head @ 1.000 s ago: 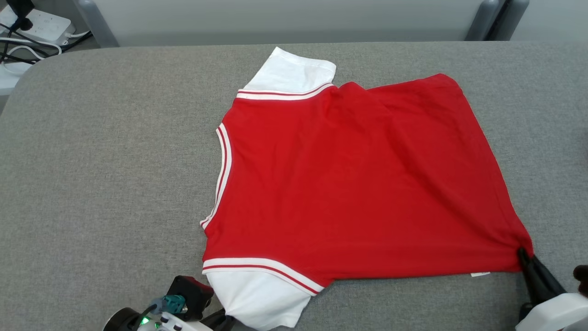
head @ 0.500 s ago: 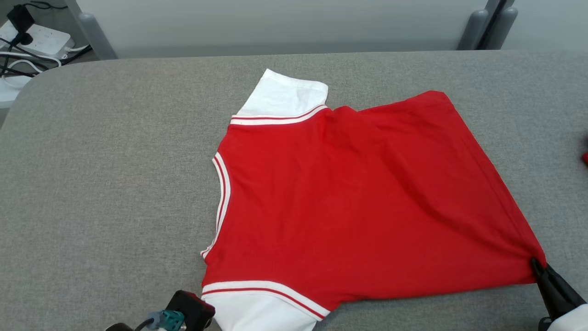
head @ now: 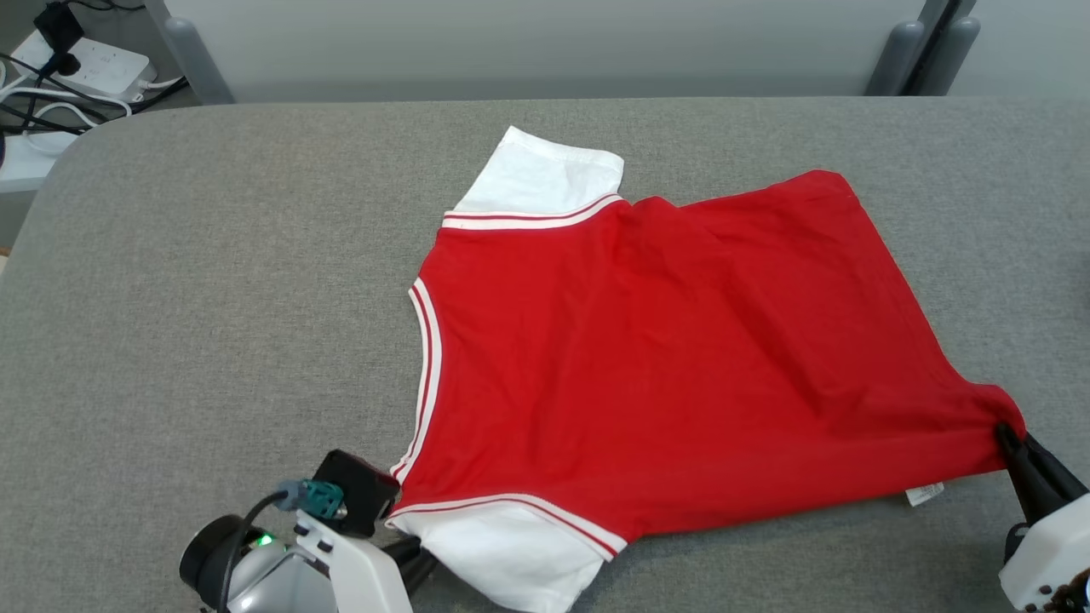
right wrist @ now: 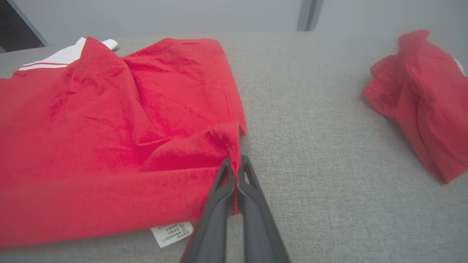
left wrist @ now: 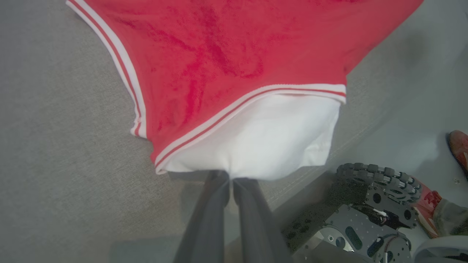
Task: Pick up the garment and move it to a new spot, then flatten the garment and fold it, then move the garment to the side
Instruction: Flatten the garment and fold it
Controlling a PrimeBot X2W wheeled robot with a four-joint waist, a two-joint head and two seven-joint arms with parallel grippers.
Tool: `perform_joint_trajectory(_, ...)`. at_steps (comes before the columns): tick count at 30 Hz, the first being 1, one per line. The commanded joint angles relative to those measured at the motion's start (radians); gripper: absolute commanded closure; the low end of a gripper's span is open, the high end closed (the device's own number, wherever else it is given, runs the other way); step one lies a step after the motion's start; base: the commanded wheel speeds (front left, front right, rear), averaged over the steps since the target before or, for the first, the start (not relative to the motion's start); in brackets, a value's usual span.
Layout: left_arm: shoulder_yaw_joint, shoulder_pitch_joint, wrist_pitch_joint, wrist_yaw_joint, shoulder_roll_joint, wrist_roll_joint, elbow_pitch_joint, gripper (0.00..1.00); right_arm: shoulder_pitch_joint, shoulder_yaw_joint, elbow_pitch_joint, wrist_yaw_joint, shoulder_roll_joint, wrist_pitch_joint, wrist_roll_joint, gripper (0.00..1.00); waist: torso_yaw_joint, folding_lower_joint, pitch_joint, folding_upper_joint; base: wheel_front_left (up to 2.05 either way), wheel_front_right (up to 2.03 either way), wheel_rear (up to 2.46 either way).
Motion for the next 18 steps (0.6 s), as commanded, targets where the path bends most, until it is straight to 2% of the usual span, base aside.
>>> perform_joint_trajectory(1,0.041,-0.081,-0.013,-0.008,0.006,-0.015,-0.010,1.00,-0.042,0.007,-0.008,0.000,-0.023,0.010,-0.010,1.00,0.006,0.0000,0.005,0.0000,0.00,0.00,0.00)
perform_joint_trajectory(13,0.031,-0.266,-0.132,-0.040,-0.032,-0.016,0.216,1.00,-0.247,0.026,0.196,0.000,-0.006,0.017,-0.009,1.00,0.025,0.0000,0.052,0.0000,0.00,0.00,0.00)
perform_joint_trajectory(18,0.013,-0.360,-0.190,-0.052,-0.041,-0.014,0.321,1.00,-0.363,0.080,0.306,0.000,-0.012,-0.005,0.000,1.00,0.029,0.0000,0.091,0.0000,0.00,0.00,0.00)
